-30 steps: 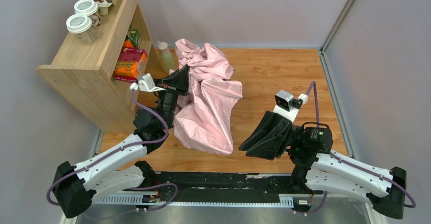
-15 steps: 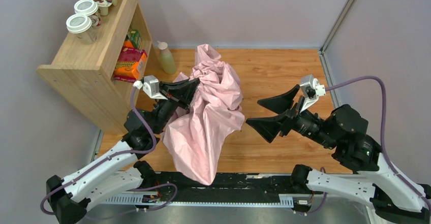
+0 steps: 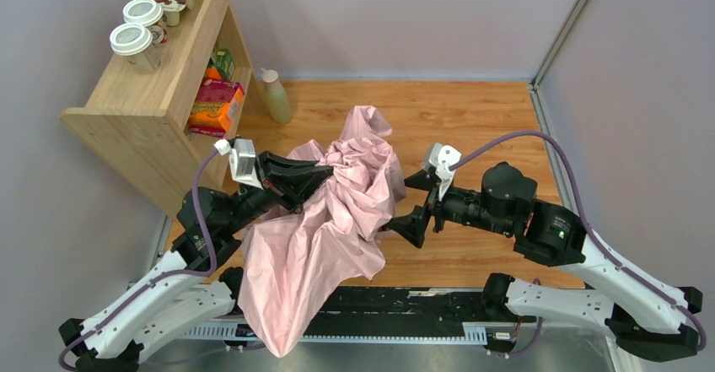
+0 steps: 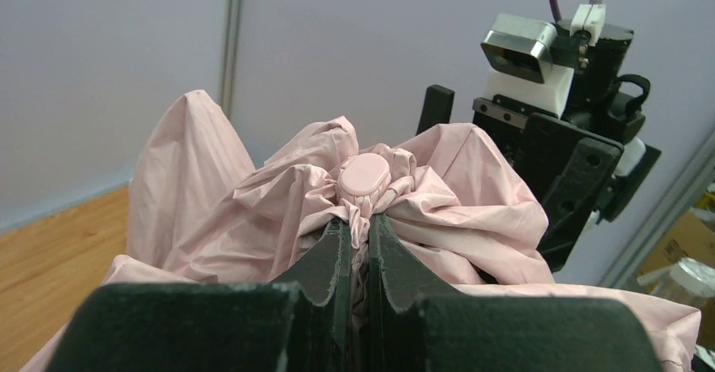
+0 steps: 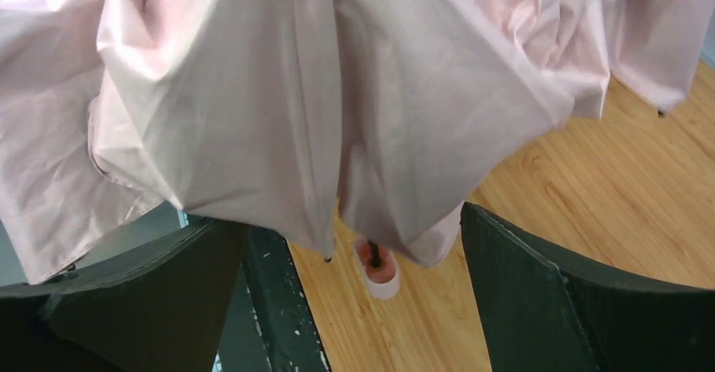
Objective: Put away the umbrella
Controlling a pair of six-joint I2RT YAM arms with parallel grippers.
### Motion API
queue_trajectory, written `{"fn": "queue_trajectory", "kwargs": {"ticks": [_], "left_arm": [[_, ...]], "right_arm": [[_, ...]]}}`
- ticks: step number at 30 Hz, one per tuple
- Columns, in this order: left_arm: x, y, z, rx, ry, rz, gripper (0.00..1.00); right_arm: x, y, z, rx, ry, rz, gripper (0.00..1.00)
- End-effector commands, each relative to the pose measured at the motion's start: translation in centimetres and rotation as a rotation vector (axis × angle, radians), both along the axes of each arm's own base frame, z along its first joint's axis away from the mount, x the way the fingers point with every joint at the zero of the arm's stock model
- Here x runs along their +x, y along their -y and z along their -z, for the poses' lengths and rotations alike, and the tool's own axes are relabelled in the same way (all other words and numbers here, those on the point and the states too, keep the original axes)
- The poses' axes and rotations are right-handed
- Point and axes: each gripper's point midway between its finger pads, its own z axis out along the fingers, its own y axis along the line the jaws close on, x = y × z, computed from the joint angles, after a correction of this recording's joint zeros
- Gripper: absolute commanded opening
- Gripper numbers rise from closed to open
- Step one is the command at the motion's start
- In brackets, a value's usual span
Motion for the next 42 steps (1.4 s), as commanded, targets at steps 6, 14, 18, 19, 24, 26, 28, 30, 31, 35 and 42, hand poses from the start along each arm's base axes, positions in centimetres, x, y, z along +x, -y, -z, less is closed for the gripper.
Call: {"fn": "queue_trajectory", "kwargs": {"ticks": [6, 14, 18, 19, 24, 26, 28, 30, 31, 35, 42], "left_arm": [[-4.9, 1.6, -0.6, 0.088, 0.119, 0.266, 0.0], [-7.1, 2.4, -1.5, 0.063, 0.179, 0.415, 0.0], [-5.7, 2.2, -2.2, 0.049, 0.167, 0.332, 0.0], [-5.1, 2.0, -2.0, 0.06, 0.134, 0.295, 0.0], [2.7, -1.0, 0.8, 0.068, -0.19, -0.137, 0.0], [4.4, -2.3, 2.1, 0.064, -0.269, -0.255, 0.0], [5.2, -2.8, 2.4, 0.055, -0.273, -0.307, 0.0], [5.6, -3.1, 2.5, 0.029, -0.268, -0.331, 0.0], [5.7, -3.1, 2.5, 0.032, -0.26, -0.335, 0.0], [6.0, -3.4, 2.7, 0.031, -0.265, -0.36, 0.0], [4.5, -1.5, 1.9, 0.03, -0.196, -0.226, 0.0]], "right_arm": [[-4.3, -0.8, -2.8, 0.073, 0.104, -0.279, 1.0], [-4.7, -2.6, -2.7, 0.093, 0.065, -0.343, 1.0], [-6.0, -3.0, -3.2, 0.122, -0.003, -0.402, 1.0], [-5.6, -2.7, -3.4, 0.129, -0.01, -0.359, 1.0], [1.2, 1.1, -4.2, 0.134, -0.092, 0.154, 1.0], [1.3, 0.8, -3.9, 0.133, -0.127, 0.174, 1.0], [1.0, -0.4, -3.8, 0.143, -0.154, 0.147, 1.0], [0.6, -1.4, -3.8, 0.144, -0.147, 0.125, 1.0], [0.6, -1.7, -3.9, 0.143, -0.134, 0.132, 1.0], [0.7, -2.7, -4.1, 0.14, -0.101, 0.131, 1.0], [4.1, -4.6, -3.0, 0.132, -0.096, 0.293, 0.96]]}}
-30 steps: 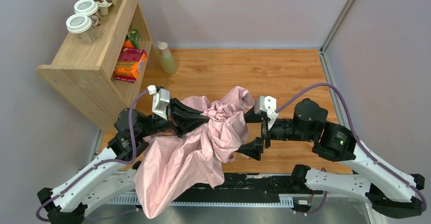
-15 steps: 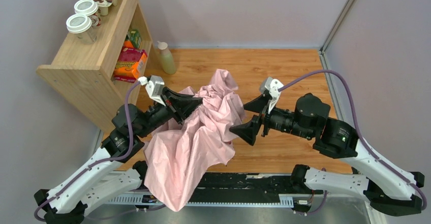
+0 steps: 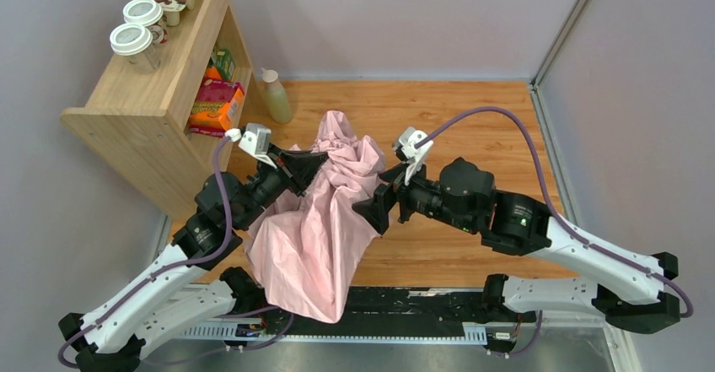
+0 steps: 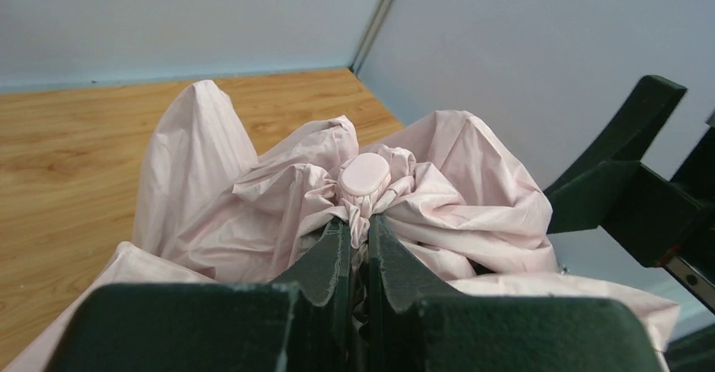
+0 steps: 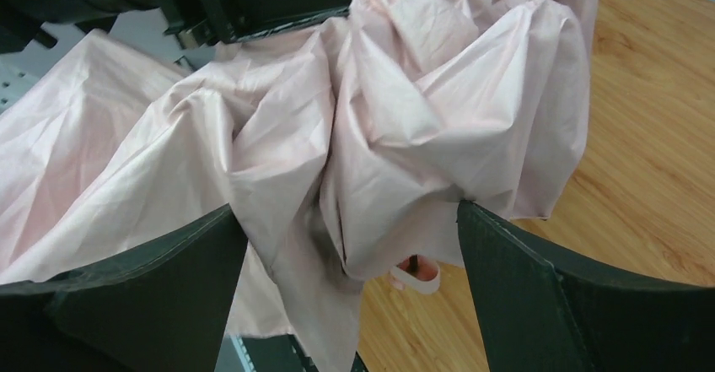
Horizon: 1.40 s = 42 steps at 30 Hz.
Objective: Put away the umbrella
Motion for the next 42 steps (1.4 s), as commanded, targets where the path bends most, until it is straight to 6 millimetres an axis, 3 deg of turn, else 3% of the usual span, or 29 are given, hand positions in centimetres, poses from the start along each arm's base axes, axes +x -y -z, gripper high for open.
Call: {"fn": "queue_trajectory", "kwargs": {"ticks": [1, 6, 9, 13, 17, 20, 22, 24, 27, 33, 37, 42], "left_arm": [[-2.3, 1.6, -3.8, -0.084, 0.149, 0.155, 0.0], [-6.2, 2.9, -5.0, -0.109, 0.307, 0.361, 0.0], [-8.6, 2.8, -6.3, -0.16, 0.404, 0.455, 0.0], [-9.4, 2.7, -6.4, -0.16, 0.416, 0.482, 0.0], [-8.4, 2.0, -5.9, -0.122, 0.391, 0.411, 0.0], [-7.7, 1.4, -5.8, -0.114, 0.381, 0.357, 0.0], [-8.0, 1.5, -5.9, -0.114, 0.39, 0.373, 0.0], [-8.5, 1.8, -6.0, -0.117, 0.39, 0.405, 0.0], [-9.2, 2.3, -6.4, -0.136, 0.394, 0.459, 0.0], [-9.7, 2.7, -7.0, -0.152, 0.362, 0.502, 0.0], [-9.2, 3.0, -7.1, -0.192, 0.302, 0.497, 0.0], [-8.3, 3.6, -6.8, -0.222, 0.24, 0.493, 0.0]], "right_arm": [[3.3, -0.4, -2.3, 0.069, 0.046, 0.178, 0.91], [5.0, -2.5, -1.2, -0.006, 0.061, 0.217, 0.62], [6.0, -3.6, -0.1, -0.047, 0.062, 0.243, 0.59], [4.5, -3.7, -0.5, -0.067, 0.05, 0.153, 0.73], [1.0, -1.3, -1.5, -0.058, 0.049, 0.001, 1.0], [-3.1, 0.9, -1.6, -0.072, 0.034, -0.184, 1.0], [-4.5, 3.1, -2.6, -0.03, 0.053, -0.218, 1.0], [-5.0, 4.7, -2.9, -0.002, 0.083, -0.228, 1.0], [-5.1, 5.4, -3.3, 0.043, 0.108, -0.271, 1.0], [-3.1, 4.7, -2.5, 0.128, 0.063, -0.369, 1.0], [-4.5, 3.4, -2.4, 0.186, 0.058, -0.503, 1.0], [-4.1, 1.8, -3.6, 0.269, 0.046, -0.52, 1.0]]}}
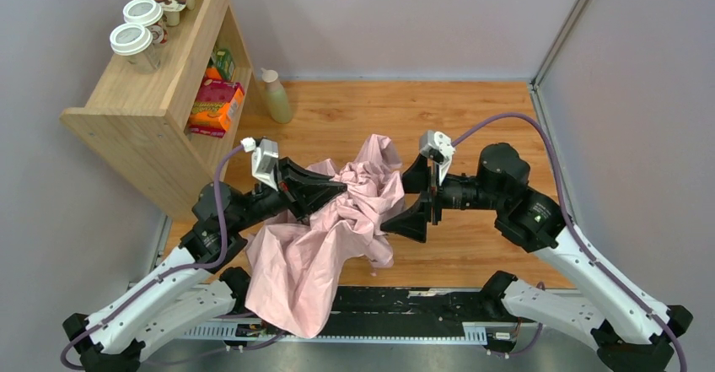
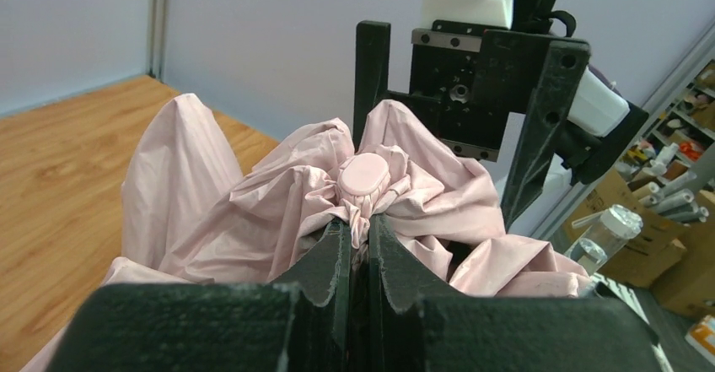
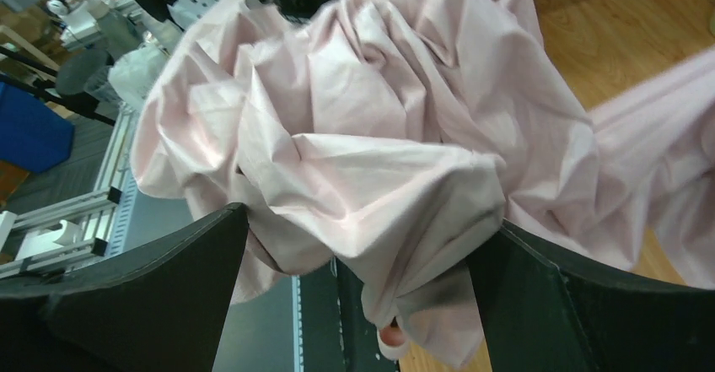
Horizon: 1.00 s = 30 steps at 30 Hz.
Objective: Put away the umbrella
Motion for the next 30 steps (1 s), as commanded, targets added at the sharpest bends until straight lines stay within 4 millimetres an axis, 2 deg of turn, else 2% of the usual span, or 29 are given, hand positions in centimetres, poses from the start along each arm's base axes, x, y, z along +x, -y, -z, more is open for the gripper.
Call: {"fn": "queue_trajectory", "kwargs": {"ticks": [1, 8, 15, 17, 19, 22, 27, 30], "left_arm": [[-0.3, -0.7, -5.1, -0.153, 0.027, -0.005, 0.0], [2.8, -1.5, -4.1, -0.135, -0.144, -0.165, 0.0], [4.4, -1.3, -2.9, -0.165, -0.31, -0.211, 0.0], [4.7, -1.2, -2.6, -0.172, -0.333, -0.218, 0.0], [5.0, -1.4, -2.6, -0.183, -0.35, -0.235, 0.0], [5.5, -1.8, -2.5, -0.191, -0.367, -0.271, 0.0], [5.8, -1.7, -1.8, -0.176, -0.405, -0.286, 0.0], [5.8, -1.3, -2.1, -0.181, -0.382, -0.266, 0.0]], "right_arm": [[-1.7, -1.6, -5.2, 0.184, 0.054, -0.116, 1.0], [-1.5, -3.0, -5.8, 0.206, -0.054, -0.087, 1.0], [1.7, -4.2, -4.5, 0.156, -0.005, 0.175, 1.0], [2.1, -4.7, -3.9, 0.114, 0.016, 0.24, 1.0], [3.4, -4.9, -3.0, 0.074, 0.025, 0.34, 1.0], [4.8, -4.5, -2.0, 0.008, 0.064, 0.463, 1.0], [5.5, -4.8, -0.1, -0.132, 0.145, 0.557, 1.0], [6.5, -5.1, 0.9, -0.188, 0.168, 0.603, 1.0]]}}
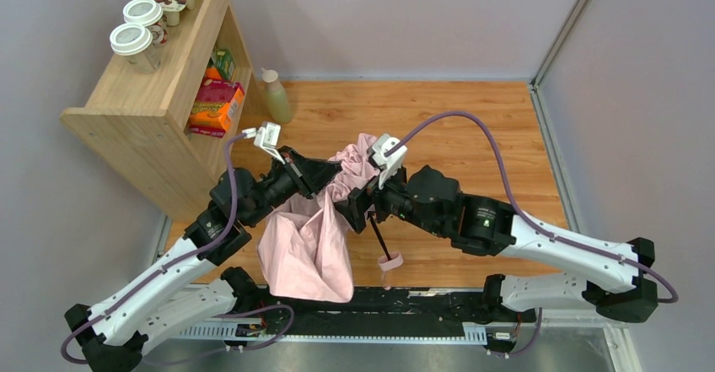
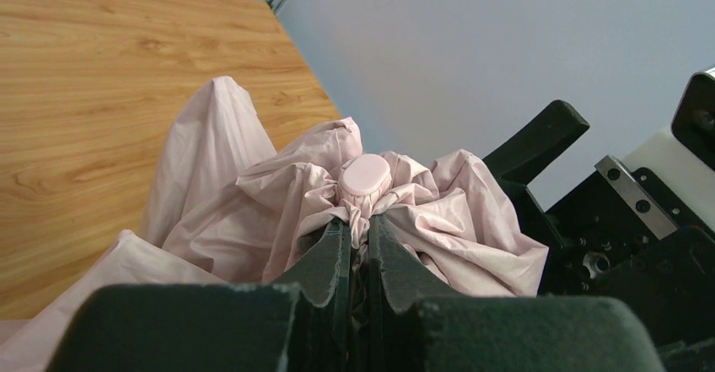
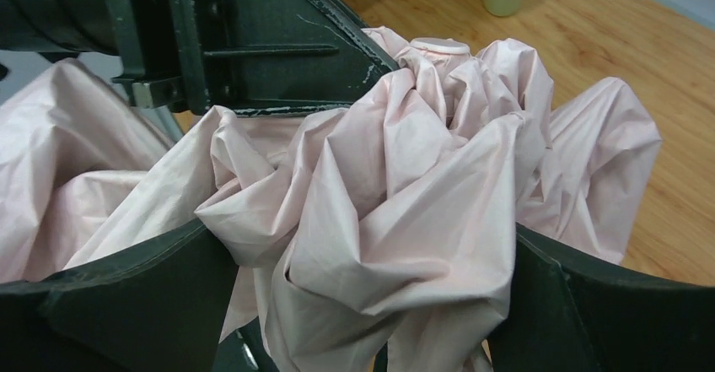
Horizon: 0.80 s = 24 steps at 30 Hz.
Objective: Put away the umbrella
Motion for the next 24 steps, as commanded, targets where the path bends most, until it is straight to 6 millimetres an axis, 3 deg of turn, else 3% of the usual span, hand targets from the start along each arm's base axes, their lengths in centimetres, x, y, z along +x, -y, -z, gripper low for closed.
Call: {"fn": "queue_trajectory", "kwargs": {"ticks": [1, 4, 14, 24], "left_arm": [[-0.4, -0.1, -5.3, -0.128, 0.101, 0.008, 0.0], [-1.6, 0.4, -5.7, -0.104, 0.175, 0.078, 0.0], [-7.2, 1.5, -7.6, -0.073, 0.431, 0.364, 0.0], [-11.5, 2.3, -9.9, -0.228, 0.536, 0.621, 0.0]], "right_arm": [[2.9, 1.3, 0.3, -0.109, 0.08, 0.173, 1.0], [2.9, 1.9, 0.4, -0.15, 0.11, 0.16, 1.0], [-1.2, 3.6, -0.9, -0.075, 0.157, -0.194, 1.0], [-0.2, 2.4, -1.0, 0.006, 0.095, -0.207, 1.0]]}}
